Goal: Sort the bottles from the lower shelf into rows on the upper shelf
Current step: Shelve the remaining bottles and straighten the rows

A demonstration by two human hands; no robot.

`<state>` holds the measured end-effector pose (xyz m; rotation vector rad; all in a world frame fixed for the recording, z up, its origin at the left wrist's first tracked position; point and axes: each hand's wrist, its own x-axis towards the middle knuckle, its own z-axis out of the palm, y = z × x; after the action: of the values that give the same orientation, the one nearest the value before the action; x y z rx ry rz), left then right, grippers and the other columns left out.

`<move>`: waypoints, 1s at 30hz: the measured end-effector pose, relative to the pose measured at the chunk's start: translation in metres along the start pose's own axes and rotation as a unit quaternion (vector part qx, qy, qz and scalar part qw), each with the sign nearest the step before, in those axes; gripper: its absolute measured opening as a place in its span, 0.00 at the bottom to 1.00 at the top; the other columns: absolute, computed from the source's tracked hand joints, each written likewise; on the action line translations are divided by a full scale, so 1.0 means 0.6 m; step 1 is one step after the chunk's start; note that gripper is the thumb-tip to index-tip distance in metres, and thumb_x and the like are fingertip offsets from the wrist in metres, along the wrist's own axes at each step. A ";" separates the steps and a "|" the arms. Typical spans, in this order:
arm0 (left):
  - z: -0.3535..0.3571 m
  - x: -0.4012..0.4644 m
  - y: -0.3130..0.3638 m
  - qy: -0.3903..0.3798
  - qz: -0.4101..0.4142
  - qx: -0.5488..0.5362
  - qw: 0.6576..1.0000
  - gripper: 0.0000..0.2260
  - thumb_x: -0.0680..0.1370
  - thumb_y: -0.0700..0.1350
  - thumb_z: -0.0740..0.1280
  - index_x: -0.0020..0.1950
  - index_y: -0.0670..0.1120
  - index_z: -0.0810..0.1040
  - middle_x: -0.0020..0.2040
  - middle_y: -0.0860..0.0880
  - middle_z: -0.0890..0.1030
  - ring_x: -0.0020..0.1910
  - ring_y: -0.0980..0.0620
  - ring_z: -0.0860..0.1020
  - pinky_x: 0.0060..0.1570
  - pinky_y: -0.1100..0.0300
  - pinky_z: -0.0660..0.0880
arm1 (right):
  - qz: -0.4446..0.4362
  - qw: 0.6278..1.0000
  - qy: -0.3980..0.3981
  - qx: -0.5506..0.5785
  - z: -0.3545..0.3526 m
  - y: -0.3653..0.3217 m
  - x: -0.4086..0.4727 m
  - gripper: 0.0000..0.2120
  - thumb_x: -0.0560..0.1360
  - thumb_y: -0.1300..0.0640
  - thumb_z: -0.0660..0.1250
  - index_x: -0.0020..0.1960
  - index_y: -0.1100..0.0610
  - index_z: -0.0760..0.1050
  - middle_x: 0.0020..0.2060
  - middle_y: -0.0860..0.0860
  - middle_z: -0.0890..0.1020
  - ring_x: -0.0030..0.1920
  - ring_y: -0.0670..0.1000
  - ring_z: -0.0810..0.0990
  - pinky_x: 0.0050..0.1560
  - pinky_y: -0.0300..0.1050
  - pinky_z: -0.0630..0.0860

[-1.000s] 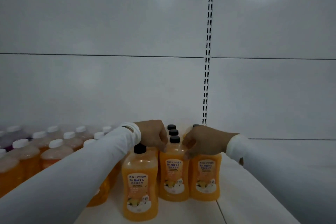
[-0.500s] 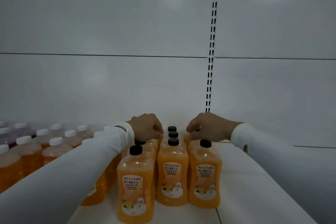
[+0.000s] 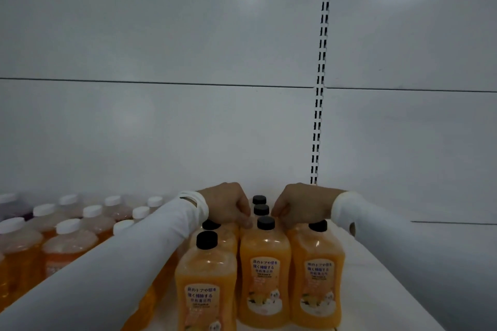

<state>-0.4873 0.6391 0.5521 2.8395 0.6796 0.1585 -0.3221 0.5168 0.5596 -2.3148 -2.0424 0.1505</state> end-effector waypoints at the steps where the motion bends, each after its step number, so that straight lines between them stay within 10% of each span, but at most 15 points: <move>1: -0.001 0.000 0.001 0.000 0.007 0.000 1.000 0.11 0.73 0.52 0.72 0.52 0.49 0.84 0.49 0.54 0.83 0.47 0.53 0.80 0.52 0.56 0.77 | 0.001 1.000 -0.001 0.004 0.000 0.002 -0.001 0.15 0.74 0.51 0.69 0.60 0.47 0.81 0.48 0.40 0.80 0.53 0.46 0.78 0.64 0.51 0.74; 9: -0.012 0.021 -0.011 0.068 -0.022 0.025 0.997 0.11 0.77 0.54 0.67 0.54 0.50 0.83 0.51 0.54 0.83 0.50 0.52 0.80 0.59 0.48 0.75 | 0.021 0.990 0.130 0.040 -0.022 0.024 0.024 0.14 0.76 0.50 0.69 0.59 0.55 0.81 0.56 0.49 0.83 0.54 0.49 0.81 0.61 0.46 0.76; 18: 0.011 0.049 -0.014 0.047 -0.040 0.073 0.995 0.11 0.76 0.52 0.68 0.55 0.50 0.82 0.53 0.51 0.83 0.53 0.49 0.80 0.60 0.50 0.74 | 0.021 0.998 0.061 -0.026 0.009 0.022 0.054 0.12 0.77 0.59 0.65 0.55 0.53 0.84 0.48 0.46 0.84 0.48 0.50 0.80 0.55 0.44 0.77; 30: -0.031 -0.005 0.074 0.143 0.076 -0.018 0.987 0.12 0.78 0.50 0.67 0.56 0.46 0.82 0.53 0.51 0.83 0.51 0.54 0.80 0.56 0.57 0.77 | 0.015 0.980 0.194 0.042 -0.060 0.048 -0.096 0.12 0.80 0.53 0.64 0.60 0.55 0.81 0.55 0.45 0.82 0.52 0.44 0.78 0.54 0.35 0.71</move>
<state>-0.4737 0.6024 0.5807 2.8596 0.5047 0.6050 -0.2970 0.4573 0.5945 -2.1207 -1.7731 -0.1963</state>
